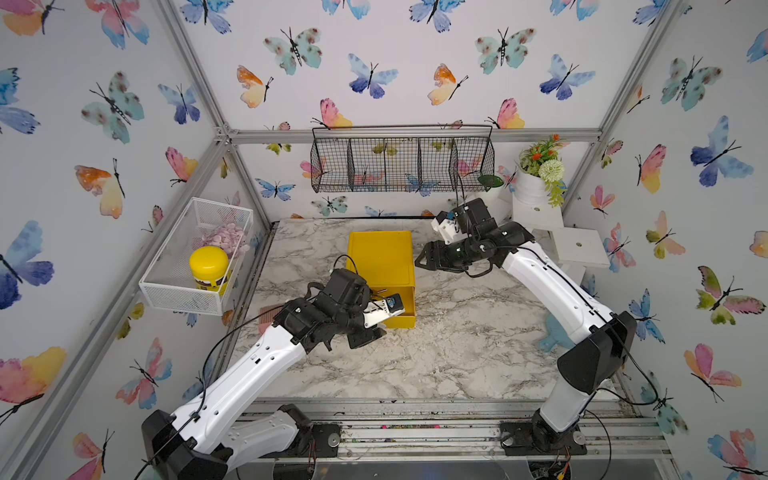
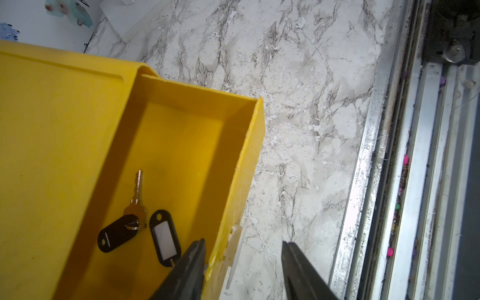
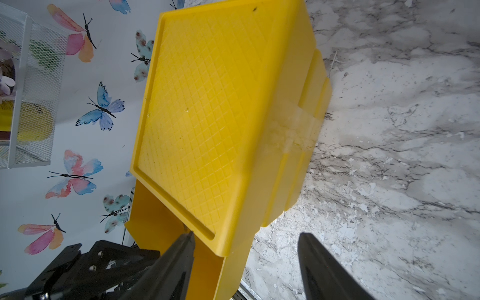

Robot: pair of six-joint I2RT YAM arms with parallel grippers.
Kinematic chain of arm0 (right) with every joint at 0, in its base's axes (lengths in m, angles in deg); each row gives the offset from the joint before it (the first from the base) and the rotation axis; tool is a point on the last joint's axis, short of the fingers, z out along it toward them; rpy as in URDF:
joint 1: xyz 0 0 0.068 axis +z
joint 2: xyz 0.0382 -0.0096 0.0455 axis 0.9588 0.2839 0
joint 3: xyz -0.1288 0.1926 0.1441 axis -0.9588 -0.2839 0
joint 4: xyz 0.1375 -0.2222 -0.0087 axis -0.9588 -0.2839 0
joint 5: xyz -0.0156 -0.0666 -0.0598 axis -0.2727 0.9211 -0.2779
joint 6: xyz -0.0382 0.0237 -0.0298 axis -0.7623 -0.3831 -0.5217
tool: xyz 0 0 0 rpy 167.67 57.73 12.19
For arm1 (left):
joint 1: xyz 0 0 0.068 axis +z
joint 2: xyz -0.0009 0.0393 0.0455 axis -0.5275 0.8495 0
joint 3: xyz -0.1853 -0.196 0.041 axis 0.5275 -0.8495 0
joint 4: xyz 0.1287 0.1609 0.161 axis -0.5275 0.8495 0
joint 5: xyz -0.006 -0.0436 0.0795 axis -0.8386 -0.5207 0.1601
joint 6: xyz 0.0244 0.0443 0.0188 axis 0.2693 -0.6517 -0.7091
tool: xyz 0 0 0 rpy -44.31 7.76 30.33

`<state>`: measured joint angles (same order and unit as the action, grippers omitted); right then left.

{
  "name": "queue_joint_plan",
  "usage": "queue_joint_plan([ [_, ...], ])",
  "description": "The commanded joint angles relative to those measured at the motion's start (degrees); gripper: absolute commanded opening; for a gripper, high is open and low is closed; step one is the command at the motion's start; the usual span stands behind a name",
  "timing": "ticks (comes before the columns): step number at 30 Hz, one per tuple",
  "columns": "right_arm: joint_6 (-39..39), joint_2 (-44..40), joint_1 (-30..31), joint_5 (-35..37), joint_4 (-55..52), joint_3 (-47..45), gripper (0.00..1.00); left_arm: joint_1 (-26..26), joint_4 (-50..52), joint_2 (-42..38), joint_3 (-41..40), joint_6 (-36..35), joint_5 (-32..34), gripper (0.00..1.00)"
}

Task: Take the keys out of the drawer
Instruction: Open the drawer in the storage box.

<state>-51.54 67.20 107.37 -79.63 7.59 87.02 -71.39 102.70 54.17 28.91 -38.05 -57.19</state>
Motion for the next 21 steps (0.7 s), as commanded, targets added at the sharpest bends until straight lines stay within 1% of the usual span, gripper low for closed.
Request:
queue_joint_plan([
  [1, 0.28, -0.78, 0.41, -0.58, -0.64, 0.85, 0.7, -0.74, 6.64, -1.41, -1.01, 0.46, -2.54, 0.52],
  [7, 0.09, -0.67, 0.41, -1.03, -1.5, 0.76, 0.69, -2.8, 7.47, -1.68, -1.54, 1.67, -3.66, 0.52],
  [21, -0.41, -0.51, 0.41, -1.65, -2.28, 1.29, 0.68, -3.25, 9.26, -3.78, -2.22, 3.86, -5.27, 0.51],
])
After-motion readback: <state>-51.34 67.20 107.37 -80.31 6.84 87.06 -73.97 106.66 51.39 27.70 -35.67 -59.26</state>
